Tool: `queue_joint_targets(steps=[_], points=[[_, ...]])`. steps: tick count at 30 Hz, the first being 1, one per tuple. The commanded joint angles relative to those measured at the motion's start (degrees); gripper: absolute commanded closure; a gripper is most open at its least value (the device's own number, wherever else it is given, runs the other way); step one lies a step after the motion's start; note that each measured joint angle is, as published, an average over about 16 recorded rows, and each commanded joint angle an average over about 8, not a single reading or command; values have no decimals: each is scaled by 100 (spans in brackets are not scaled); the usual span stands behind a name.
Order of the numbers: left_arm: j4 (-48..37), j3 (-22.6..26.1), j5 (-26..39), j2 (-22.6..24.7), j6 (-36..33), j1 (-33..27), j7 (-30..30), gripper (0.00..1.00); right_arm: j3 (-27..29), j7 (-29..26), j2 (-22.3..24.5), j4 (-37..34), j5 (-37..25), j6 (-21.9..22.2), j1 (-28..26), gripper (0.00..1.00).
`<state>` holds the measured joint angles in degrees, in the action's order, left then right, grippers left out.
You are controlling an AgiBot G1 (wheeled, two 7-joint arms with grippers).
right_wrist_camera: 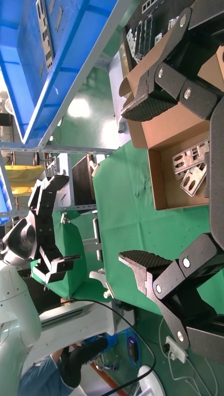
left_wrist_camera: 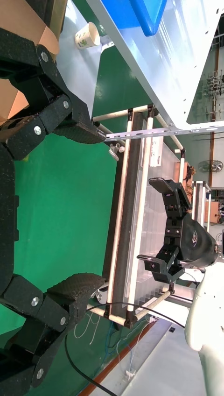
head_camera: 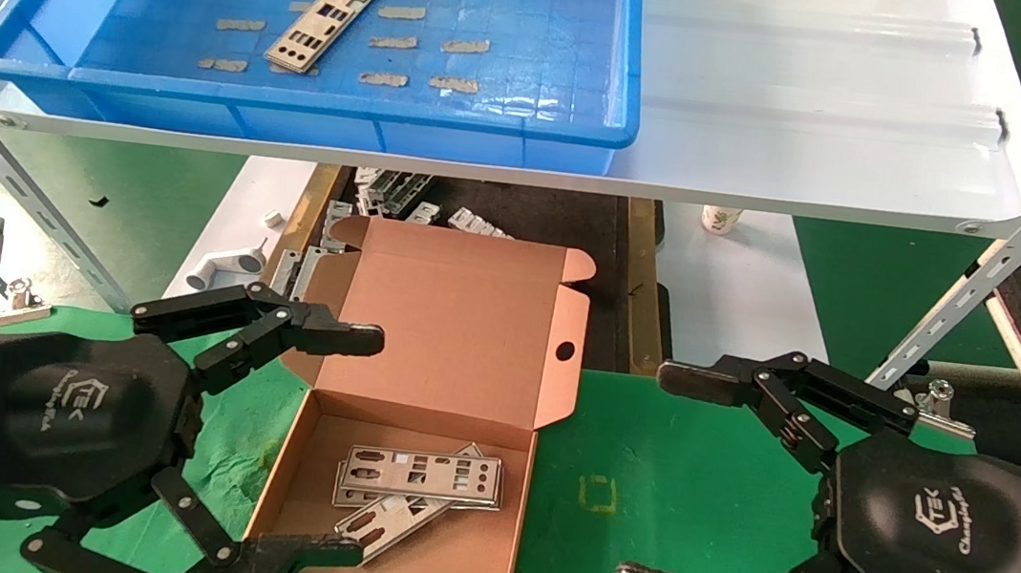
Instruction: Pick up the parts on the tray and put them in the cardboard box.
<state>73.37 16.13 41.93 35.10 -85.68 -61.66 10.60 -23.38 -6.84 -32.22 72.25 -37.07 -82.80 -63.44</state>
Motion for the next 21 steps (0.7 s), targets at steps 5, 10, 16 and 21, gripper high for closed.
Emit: queue_joint_targets(steps=[5,10,16,21], points=[[0,0,0,0,0,0,0,0,0,0,0,0,0,0,0,0],[0,0,0,0,0,0,0,0,0,0,0,0,0,0,0,0],[0,0,0,0,0,0,0,0,0,0,0,0,0,0,0,0],[0,0,0,0,0,0,0,0,0,0,0,0,0,0,0,0]])
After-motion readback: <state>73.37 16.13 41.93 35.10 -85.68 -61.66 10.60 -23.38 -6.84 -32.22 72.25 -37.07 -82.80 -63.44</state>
